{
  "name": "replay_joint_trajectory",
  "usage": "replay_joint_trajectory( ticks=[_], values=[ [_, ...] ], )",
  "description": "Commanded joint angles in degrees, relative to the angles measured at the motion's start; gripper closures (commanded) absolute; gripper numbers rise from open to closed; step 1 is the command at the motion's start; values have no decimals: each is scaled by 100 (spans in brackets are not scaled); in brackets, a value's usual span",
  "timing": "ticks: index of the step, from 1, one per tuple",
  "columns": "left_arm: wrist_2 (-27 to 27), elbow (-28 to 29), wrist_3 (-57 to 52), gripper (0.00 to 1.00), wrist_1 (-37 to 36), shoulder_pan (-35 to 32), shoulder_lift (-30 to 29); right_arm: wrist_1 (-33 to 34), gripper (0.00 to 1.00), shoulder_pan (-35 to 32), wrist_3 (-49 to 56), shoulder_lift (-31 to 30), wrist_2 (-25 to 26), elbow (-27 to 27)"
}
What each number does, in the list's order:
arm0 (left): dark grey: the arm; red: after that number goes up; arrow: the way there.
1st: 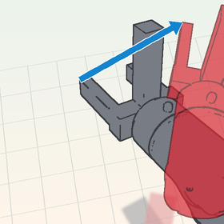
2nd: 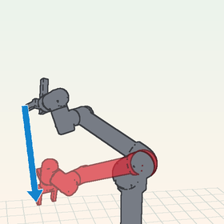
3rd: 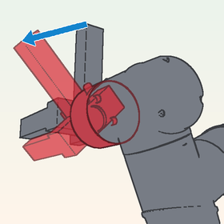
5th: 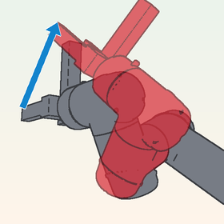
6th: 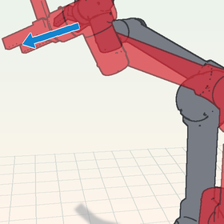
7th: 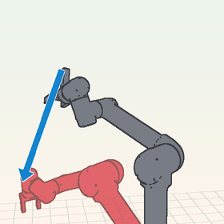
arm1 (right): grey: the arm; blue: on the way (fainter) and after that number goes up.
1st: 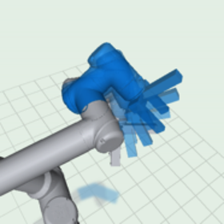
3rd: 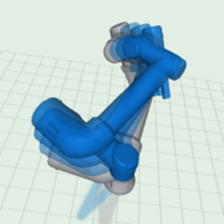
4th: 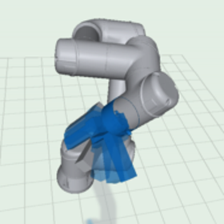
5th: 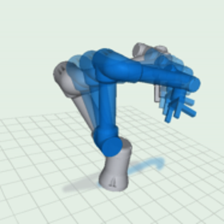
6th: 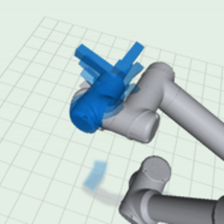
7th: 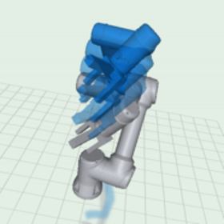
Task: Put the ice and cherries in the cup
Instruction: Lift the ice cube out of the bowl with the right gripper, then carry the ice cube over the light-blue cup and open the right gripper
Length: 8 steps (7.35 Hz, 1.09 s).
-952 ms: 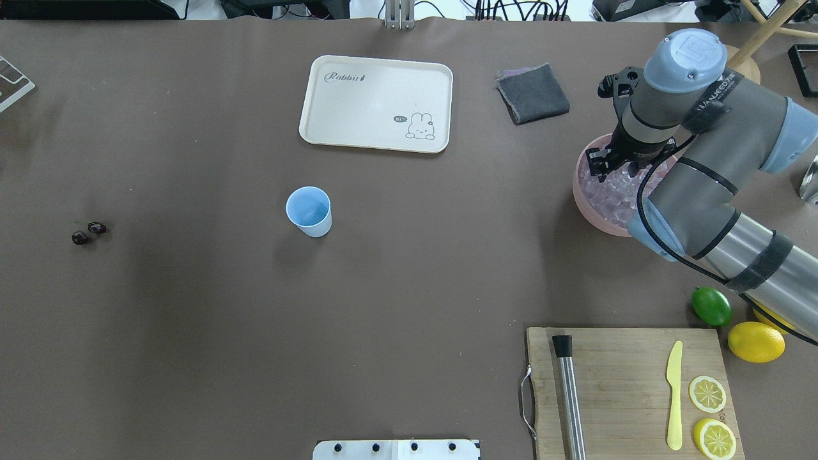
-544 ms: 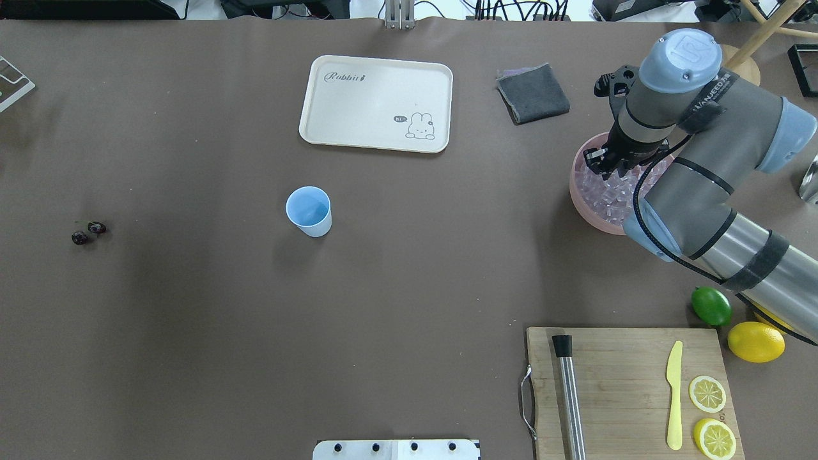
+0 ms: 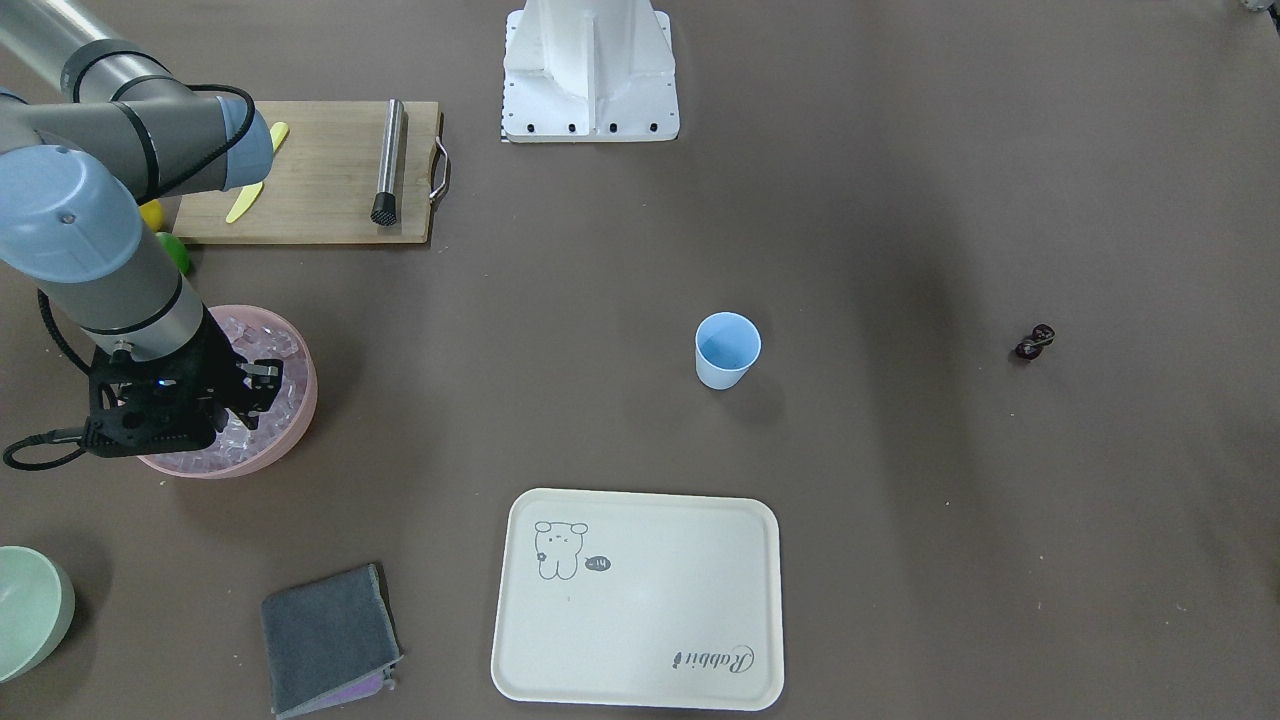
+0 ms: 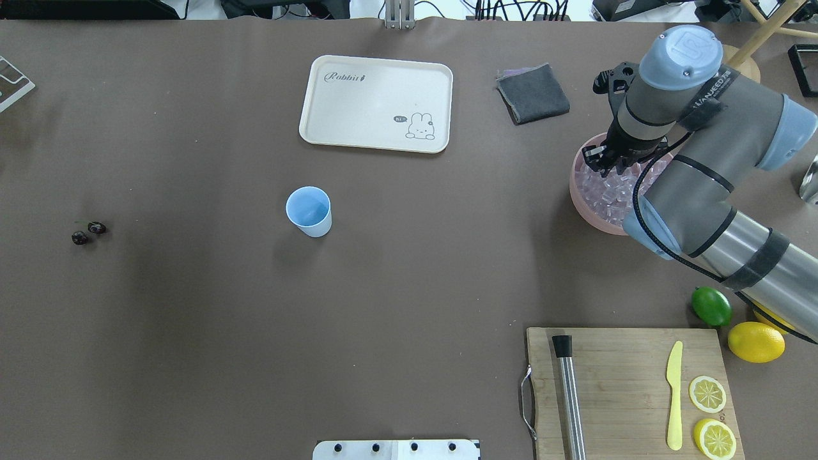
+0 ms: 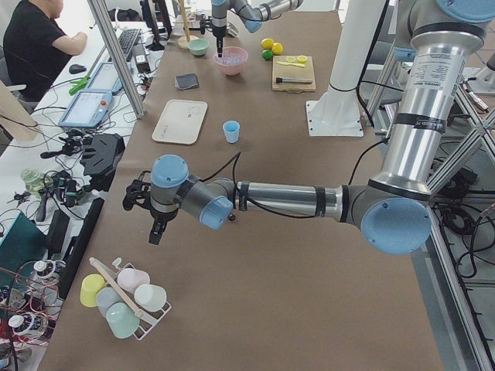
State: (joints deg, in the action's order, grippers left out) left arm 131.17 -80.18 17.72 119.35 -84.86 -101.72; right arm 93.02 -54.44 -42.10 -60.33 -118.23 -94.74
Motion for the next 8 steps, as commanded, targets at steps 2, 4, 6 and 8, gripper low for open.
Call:
replay_joint_trajectory(
  ticks=[2, 4, 6, 8],
  values=[
    [-4, 3, 12, 2, 0, 4, 3, 879, 79, 623, -1385, 1395, 227, 95],
    [-4, -93, 38, 2, 0, -13, 12, 1034, 79, 1459, -2692, 2686, 730, 943],
    [-4, -94, 99, 2, 0, -4, 3, 903, 79, 2084, -3425, 3945, 1100, 2061],
    [-4, -103, 153, 2, 0, -4, 3, -138, 78, 2436, -3620, 4091, 1529, 2669]
  ],
)
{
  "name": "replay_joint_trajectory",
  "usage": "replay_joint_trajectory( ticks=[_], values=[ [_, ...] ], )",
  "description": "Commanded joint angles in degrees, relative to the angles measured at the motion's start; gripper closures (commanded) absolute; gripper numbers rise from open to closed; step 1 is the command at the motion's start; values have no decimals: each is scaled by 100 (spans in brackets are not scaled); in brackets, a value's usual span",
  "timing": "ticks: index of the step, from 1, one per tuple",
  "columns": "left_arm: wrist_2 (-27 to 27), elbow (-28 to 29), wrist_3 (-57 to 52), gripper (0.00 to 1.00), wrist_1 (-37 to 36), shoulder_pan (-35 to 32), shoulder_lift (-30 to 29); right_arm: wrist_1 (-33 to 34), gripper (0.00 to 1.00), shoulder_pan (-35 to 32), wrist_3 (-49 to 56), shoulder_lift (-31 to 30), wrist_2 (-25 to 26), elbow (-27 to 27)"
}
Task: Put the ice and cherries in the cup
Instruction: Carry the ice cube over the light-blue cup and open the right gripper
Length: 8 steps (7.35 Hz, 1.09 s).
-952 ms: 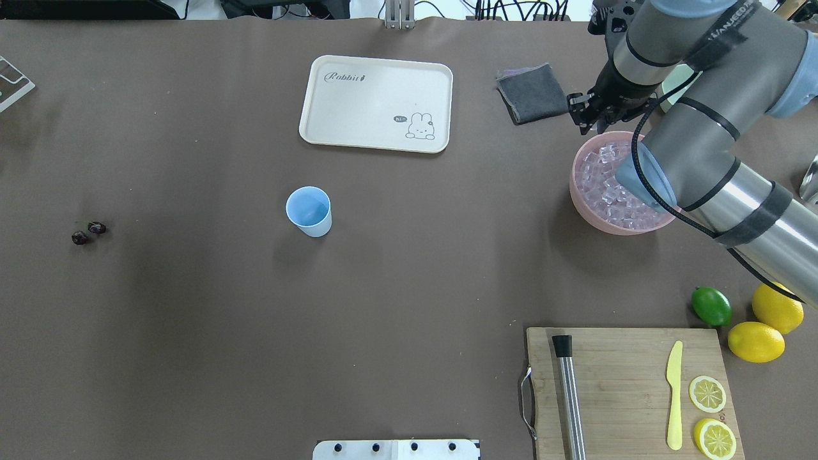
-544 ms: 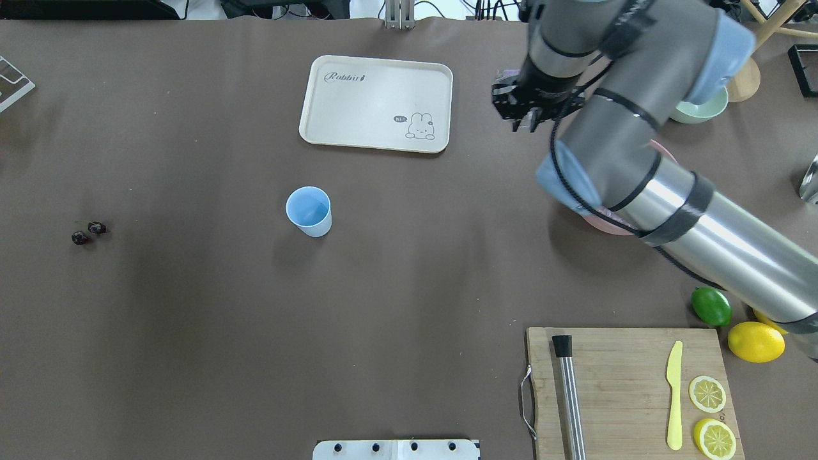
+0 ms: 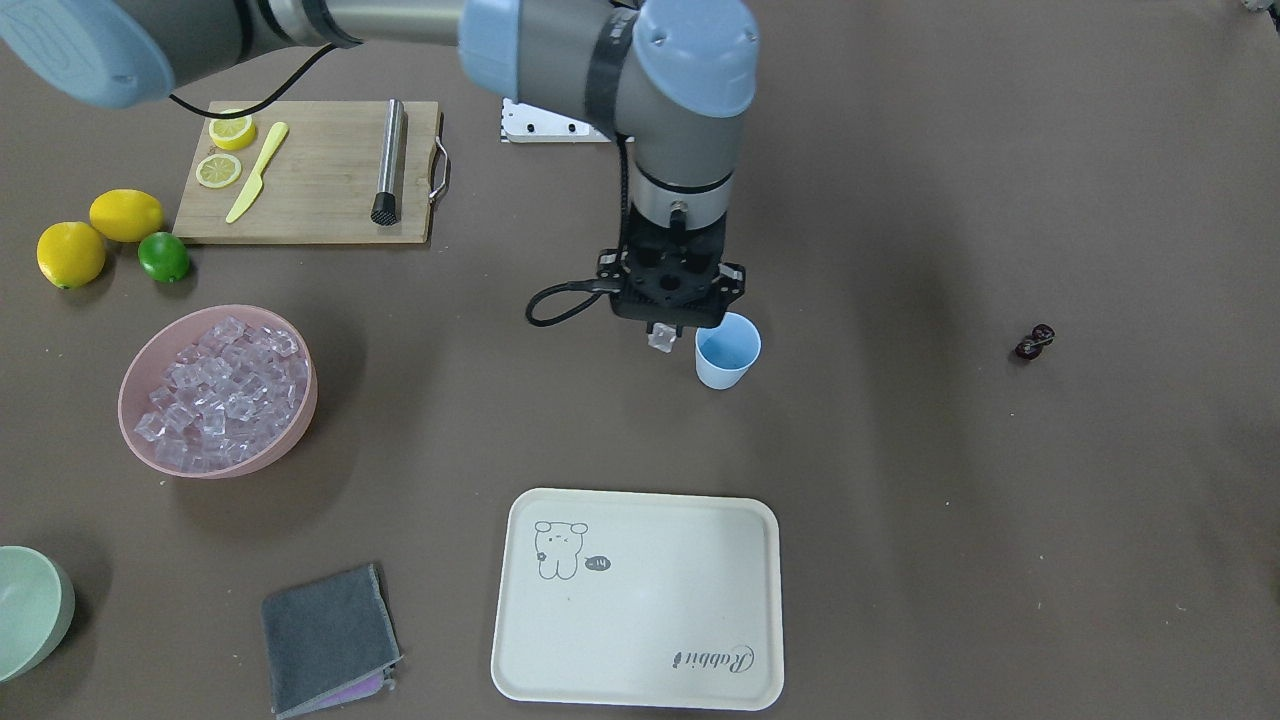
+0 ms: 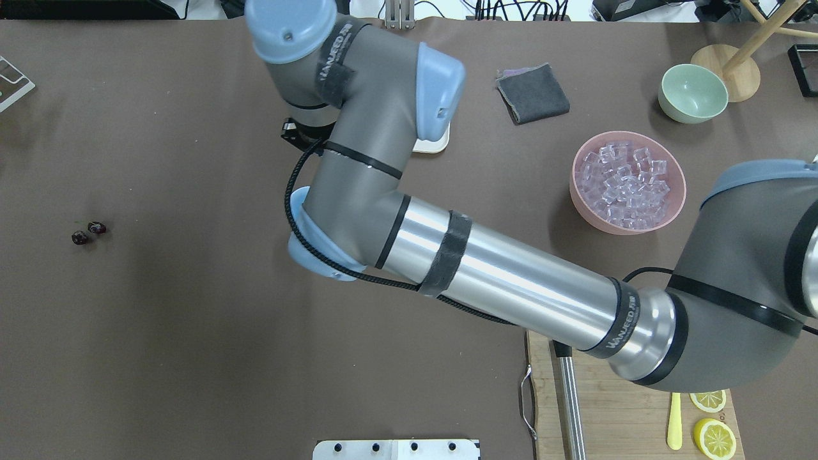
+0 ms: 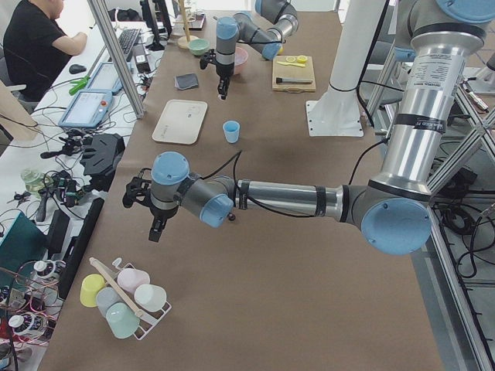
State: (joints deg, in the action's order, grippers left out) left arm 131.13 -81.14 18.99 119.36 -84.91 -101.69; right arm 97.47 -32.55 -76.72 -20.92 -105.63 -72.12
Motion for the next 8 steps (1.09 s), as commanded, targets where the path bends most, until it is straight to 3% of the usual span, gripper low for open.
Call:
replay_joint_trajectory(
  ticks=[1, 2, 3, 5, 6, 8],
  values=[
    [-9, 1, 26, 2, 0, 1, 0, -711, 78, 310, -194, 106, 393, 418],
    [0, 1, 26, 2, 0, 1, 0, -721, 76, 329, -186, 97, 403, 418],
    [0, 1, 18, 2, 0, 1, 0, -721, 38, 390, -185, 1, 403, 383],
    [0, -7, 18, 2, 0, 1, 0, -808, 1, 417, -203, -79, 403, 252],
    [9, -25, 17, 2, 0, 1, 0, -757, 1, 347, -186, -288, 351, -89],
    [0, -25, 17, 2, 0, 1, 0, -581, 1, -47, 425, -1627, 175, -1395]
  ],
)
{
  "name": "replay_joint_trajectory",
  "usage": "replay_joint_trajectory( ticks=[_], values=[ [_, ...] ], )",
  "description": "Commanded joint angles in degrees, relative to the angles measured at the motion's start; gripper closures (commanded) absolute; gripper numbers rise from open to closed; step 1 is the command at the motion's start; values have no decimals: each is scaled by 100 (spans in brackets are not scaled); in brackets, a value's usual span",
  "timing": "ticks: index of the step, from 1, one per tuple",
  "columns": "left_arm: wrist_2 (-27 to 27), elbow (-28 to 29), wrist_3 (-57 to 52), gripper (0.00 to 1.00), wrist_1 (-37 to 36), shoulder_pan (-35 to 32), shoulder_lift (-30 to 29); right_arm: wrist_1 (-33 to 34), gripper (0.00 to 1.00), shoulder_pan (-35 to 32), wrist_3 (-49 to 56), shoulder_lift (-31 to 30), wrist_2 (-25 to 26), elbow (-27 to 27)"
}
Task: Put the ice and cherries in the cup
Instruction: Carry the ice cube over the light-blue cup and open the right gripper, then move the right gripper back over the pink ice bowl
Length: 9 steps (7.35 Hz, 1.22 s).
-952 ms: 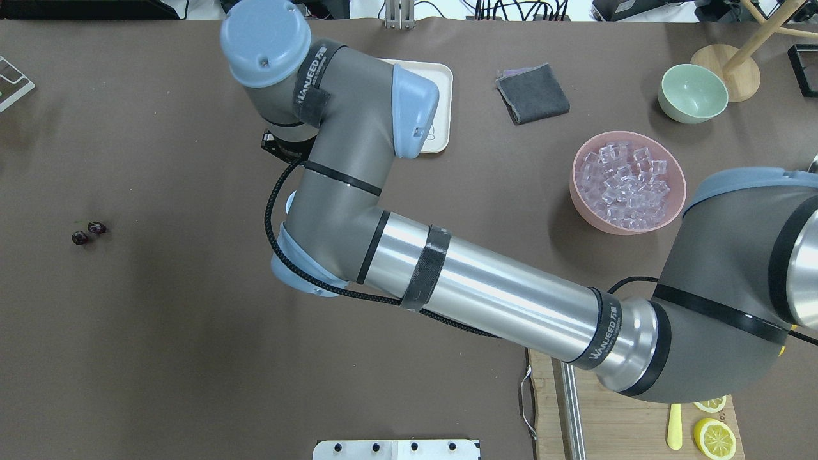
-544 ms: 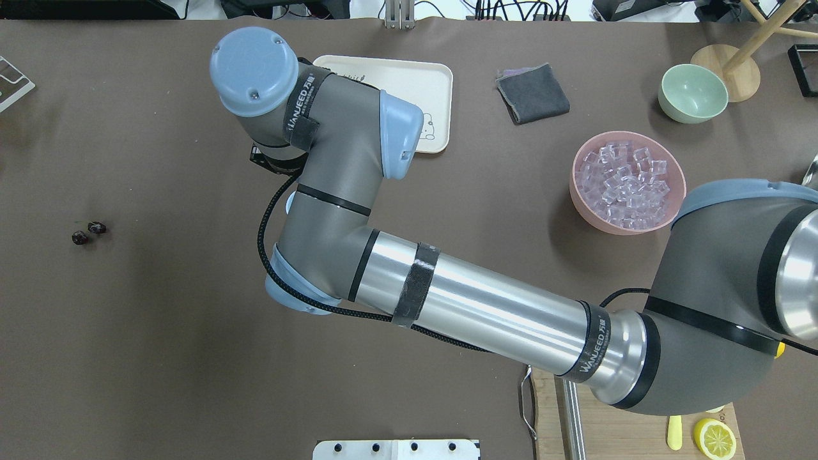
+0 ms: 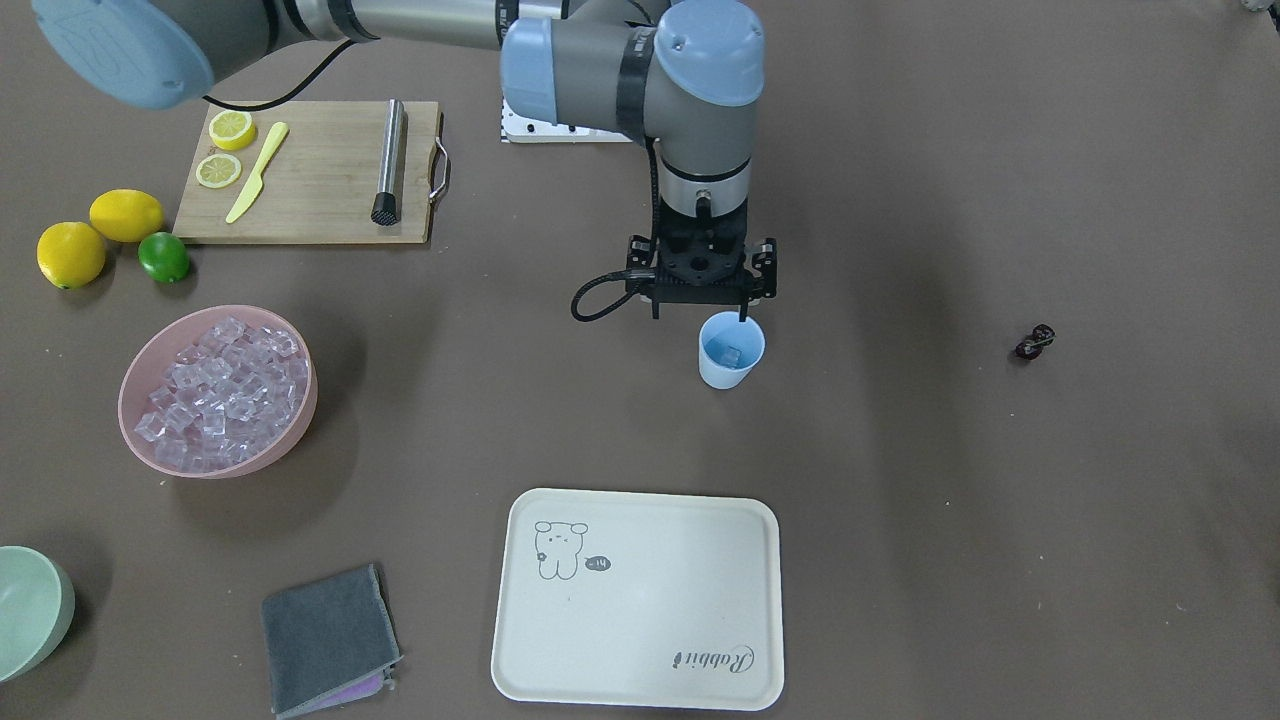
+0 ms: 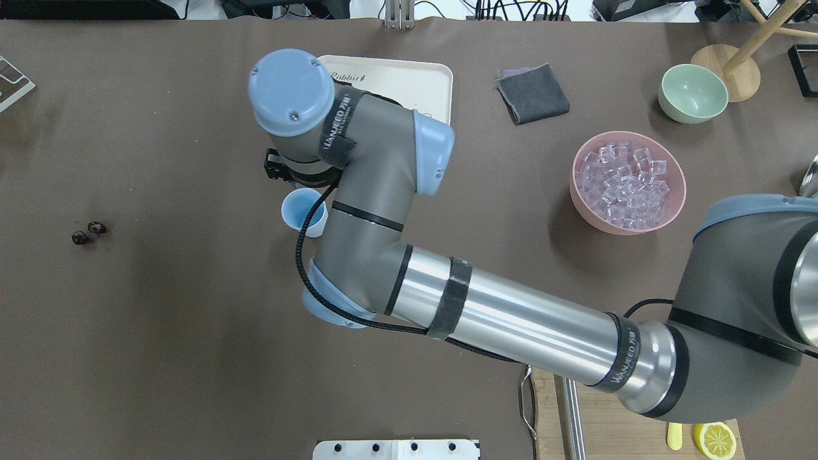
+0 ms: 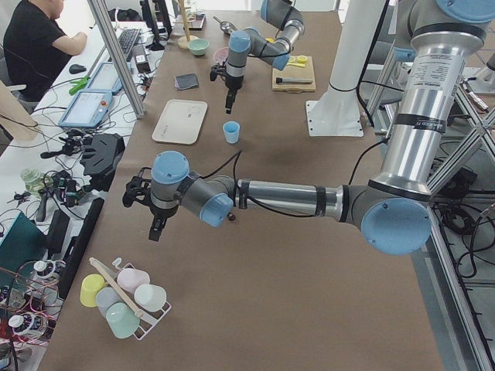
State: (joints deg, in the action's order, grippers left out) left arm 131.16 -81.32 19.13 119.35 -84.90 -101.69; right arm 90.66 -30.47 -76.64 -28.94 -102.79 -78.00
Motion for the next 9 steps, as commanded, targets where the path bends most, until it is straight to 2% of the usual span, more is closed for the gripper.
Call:
replay_joint_trajectory(
  ticks=[1, 4, 5, 7, 9],
  values=[
    [6, -15, 3, 2, 0, 0, 0, 109, 1, -657, 1100, -1529, -389, -1187],
    [-3, -121, 38, 2, 0, 9, 0, 49, 1, -2458, 3733, -3383, -1531, -1480],
    [6, -156, 238, 2, 9, 9, 0, 48, 2, -2637, 4570, -3773, -1464, -1481],
    [6, -322, 275, 2, 9, 9, 78, 48, 4, -2648, 4405, -3821, -1438, -1429],
    [6, -376, 284, 2, 17, 9, 106, 48, 4, -2334, 3974, -3637, -1429, -1438]
  ],
)
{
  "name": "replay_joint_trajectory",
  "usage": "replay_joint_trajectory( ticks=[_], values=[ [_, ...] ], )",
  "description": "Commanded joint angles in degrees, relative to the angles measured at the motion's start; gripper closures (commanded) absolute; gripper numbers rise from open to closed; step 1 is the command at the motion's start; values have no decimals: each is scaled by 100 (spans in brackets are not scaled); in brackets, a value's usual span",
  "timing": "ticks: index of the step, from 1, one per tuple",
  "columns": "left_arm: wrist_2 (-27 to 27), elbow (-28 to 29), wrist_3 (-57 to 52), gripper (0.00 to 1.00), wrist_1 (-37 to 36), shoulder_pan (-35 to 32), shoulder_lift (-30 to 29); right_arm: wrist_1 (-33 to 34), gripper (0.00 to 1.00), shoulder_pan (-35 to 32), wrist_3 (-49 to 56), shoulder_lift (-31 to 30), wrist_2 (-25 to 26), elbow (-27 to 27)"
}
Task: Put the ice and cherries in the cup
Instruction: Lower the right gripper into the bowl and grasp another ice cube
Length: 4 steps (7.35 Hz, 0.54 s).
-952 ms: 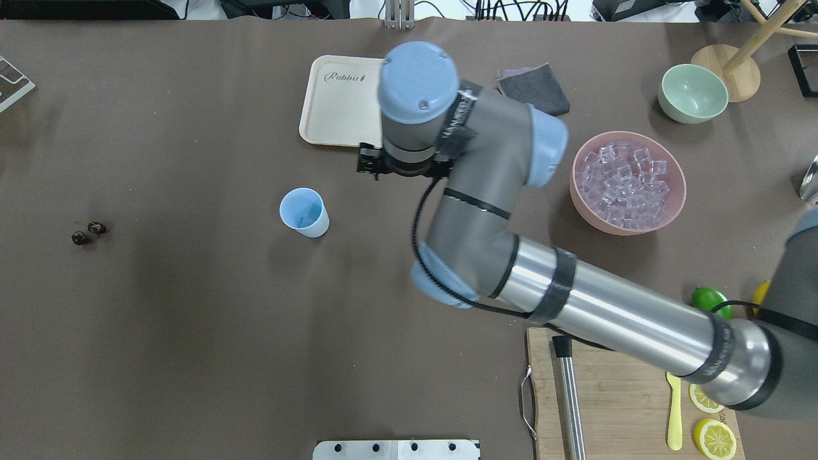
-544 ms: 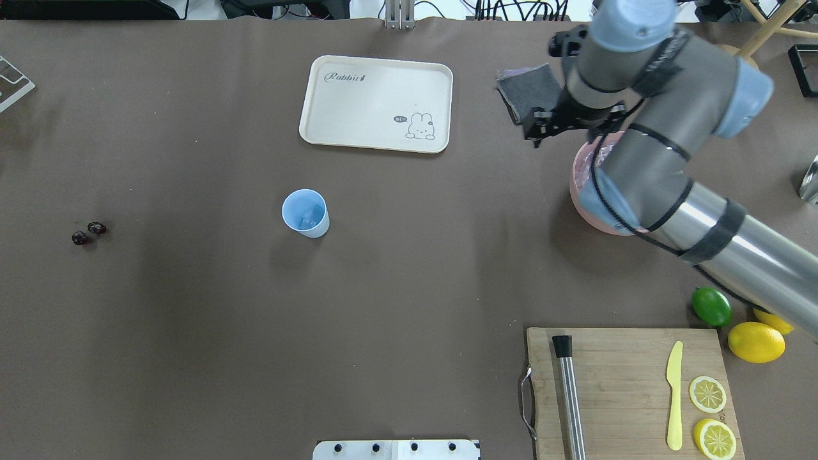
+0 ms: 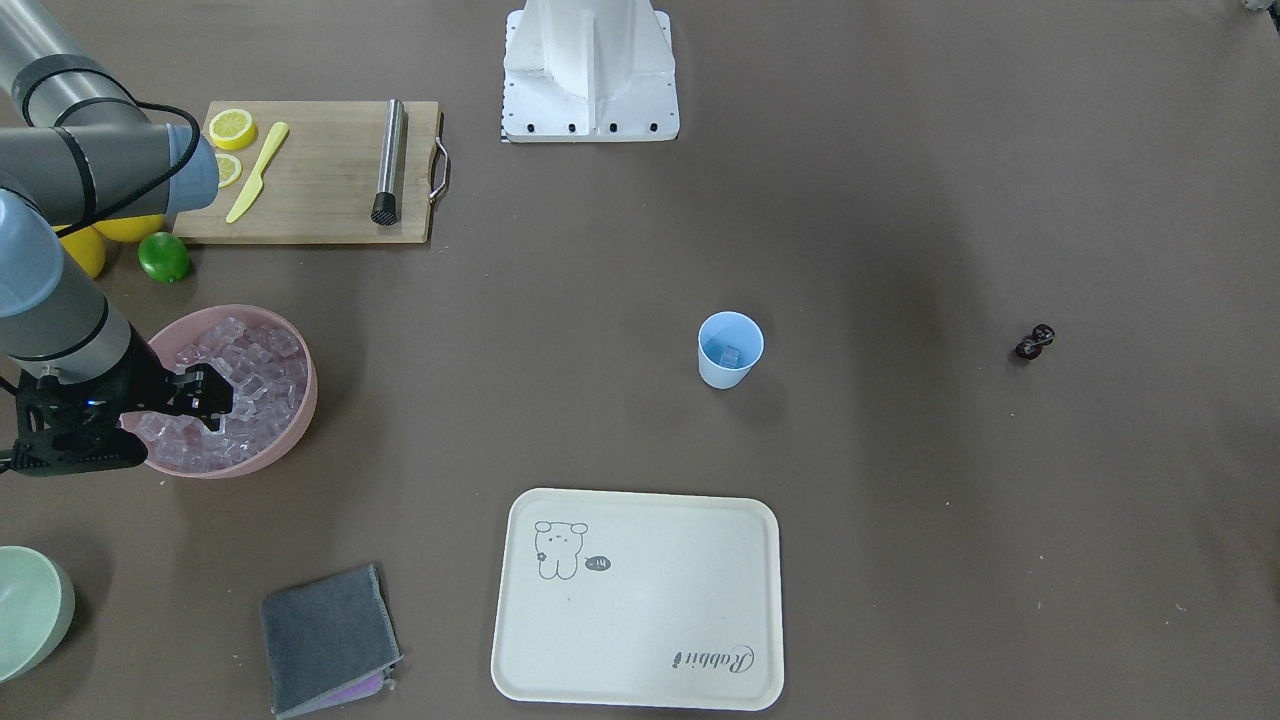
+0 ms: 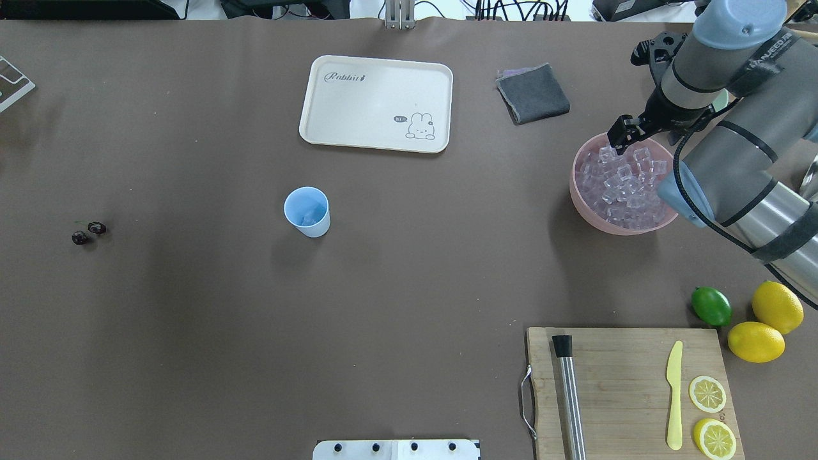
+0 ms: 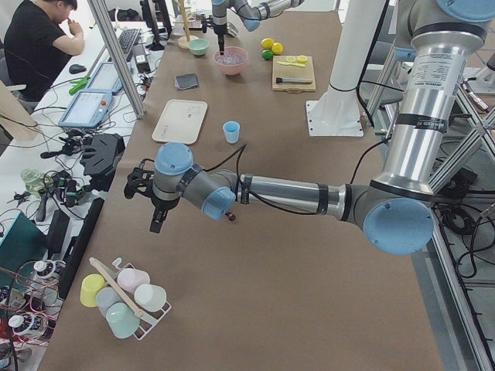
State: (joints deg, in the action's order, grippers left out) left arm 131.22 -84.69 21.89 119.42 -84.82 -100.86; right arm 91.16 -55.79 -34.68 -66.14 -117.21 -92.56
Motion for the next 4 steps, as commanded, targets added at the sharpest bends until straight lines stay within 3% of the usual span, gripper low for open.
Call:
replay_joint_trajectory(
  ticks=[1, 2, 3, 4],
  values=[
    [0, -30, -1, 2, 19, 0, 57, -11, 6, 391, -502, 154, 127, 45],
    [0, -21, -1, 2, 20, 0, 57, -11, 9, 489, -514, 146, 224, 54],
    [0, 14, -18, 2, 20, 0, 57, -11, 18, 507, -462, 102, 234, 71],
    [0, 6, -19, 2, 20, 0, 57, -11, 34, 516, -426, 102, 295, 133]
  ],
)
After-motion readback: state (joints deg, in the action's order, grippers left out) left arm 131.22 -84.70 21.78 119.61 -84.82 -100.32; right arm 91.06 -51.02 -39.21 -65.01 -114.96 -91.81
